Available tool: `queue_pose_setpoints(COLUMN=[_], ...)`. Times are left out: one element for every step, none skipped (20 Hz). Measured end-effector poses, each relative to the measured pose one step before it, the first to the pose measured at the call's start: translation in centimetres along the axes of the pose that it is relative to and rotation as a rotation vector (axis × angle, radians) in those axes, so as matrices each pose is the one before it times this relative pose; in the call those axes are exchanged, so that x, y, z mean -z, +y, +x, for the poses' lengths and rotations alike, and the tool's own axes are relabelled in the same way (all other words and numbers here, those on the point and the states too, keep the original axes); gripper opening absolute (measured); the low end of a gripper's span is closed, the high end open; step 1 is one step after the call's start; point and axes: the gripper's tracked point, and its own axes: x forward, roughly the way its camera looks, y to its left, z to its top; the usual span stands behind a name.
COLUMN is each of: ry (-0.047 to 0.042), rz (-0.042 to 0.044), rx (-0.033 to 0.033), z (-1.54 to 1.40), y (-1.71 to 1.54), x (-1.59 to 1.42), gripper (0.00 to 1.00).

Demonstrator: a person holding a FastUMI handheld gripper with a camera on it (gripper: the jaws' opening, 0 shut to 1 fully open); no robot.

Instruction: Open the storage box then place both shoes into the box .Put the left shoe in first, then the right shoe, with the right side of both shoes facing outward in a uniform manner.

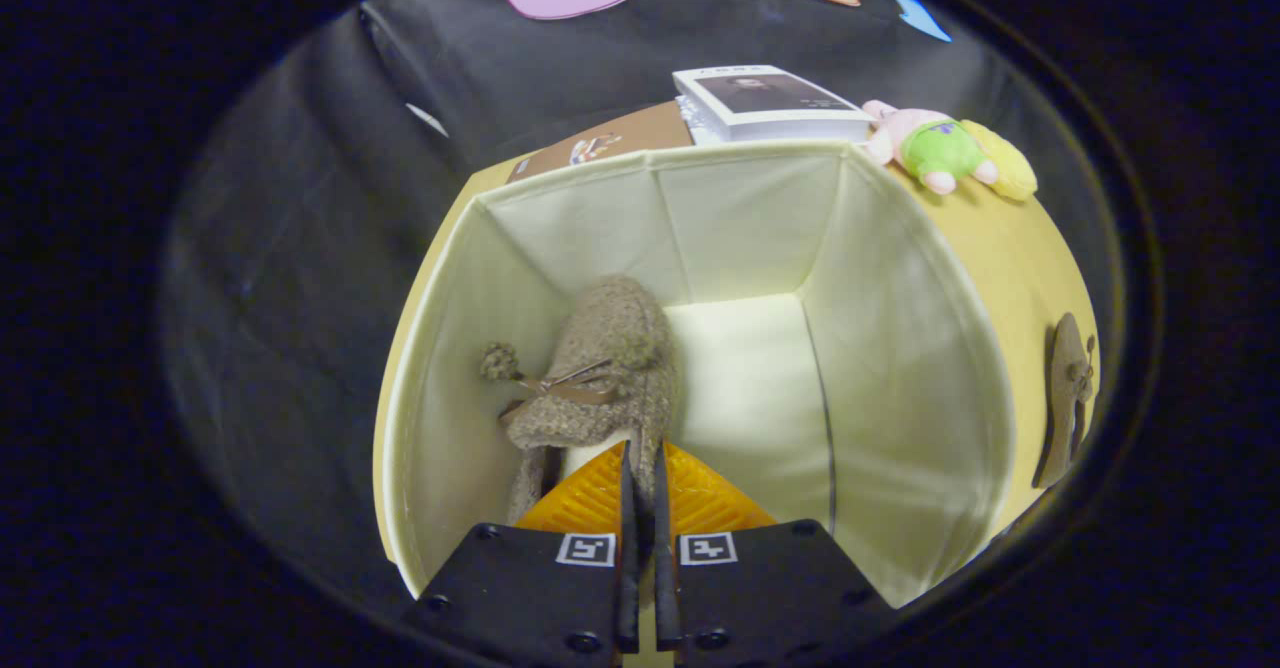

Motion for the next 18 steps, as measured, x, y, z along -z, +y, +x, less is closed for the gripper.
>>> queue_pose_setpoints(ry=[0.00771,0.00083,-0.00583,-0.00783,-0.00614,-0.00661,-0.02216,-0.02257,-0.02768,-0.03315,-0.03637,-0.03489,-0.03517,-0.03623,-0.03214,-0.02875,-0.02469,-0.02838], rz=[-0.01162,-0.00957,-0.01563,-0.02118,-0.02223,-0.02616,-0.02729,-0.02962,-0.02870,-0.02553,-0.02322,-0.02295,-0.02354,-0.02325,-0.02309,-0.02191,-0.02210,-0.02076], rx=[-0.01389,-0.01865,0.00079,-0.02208,-0.02377,-0.02150,-0.03376,-0.02235,-0.02722,-0.02558,-0.01929,-0.01533,-0.01431,-0.00722,0.00288,0.00486,0.00489,0.01089], z=[-0.162,0.215,-0.470,-0.508,-0.655,-0.494,-0.015,-1.701,-0.829,-1.155,-0.856,-0.910,-0.886,-0.930,-0.835,-0.934,-0.995,-0.770], y=[0.249,0.367,-0.036,0.236,0.330,0.541,0.527,0.413,0.381,0.254,0.017,-0.195,-0.286,-0.437,-0.753,-0.921,-0.921,-1.042], x=[0.072,0.105,0.027,0.024,-0.113,0.088,-0.129,-0.641,-0.487,-0.419,-0.550,-0.575,-0.556,-0.554,-0.401,-0.353,-0.333,-0.306], gripper=[0.20,0.30,0.40,0.50,0.60,0.70,0.80,0.90,1.00,1.00,1.00,1.00,1.00,1.00,1.00,1.00,1.00,1.00])
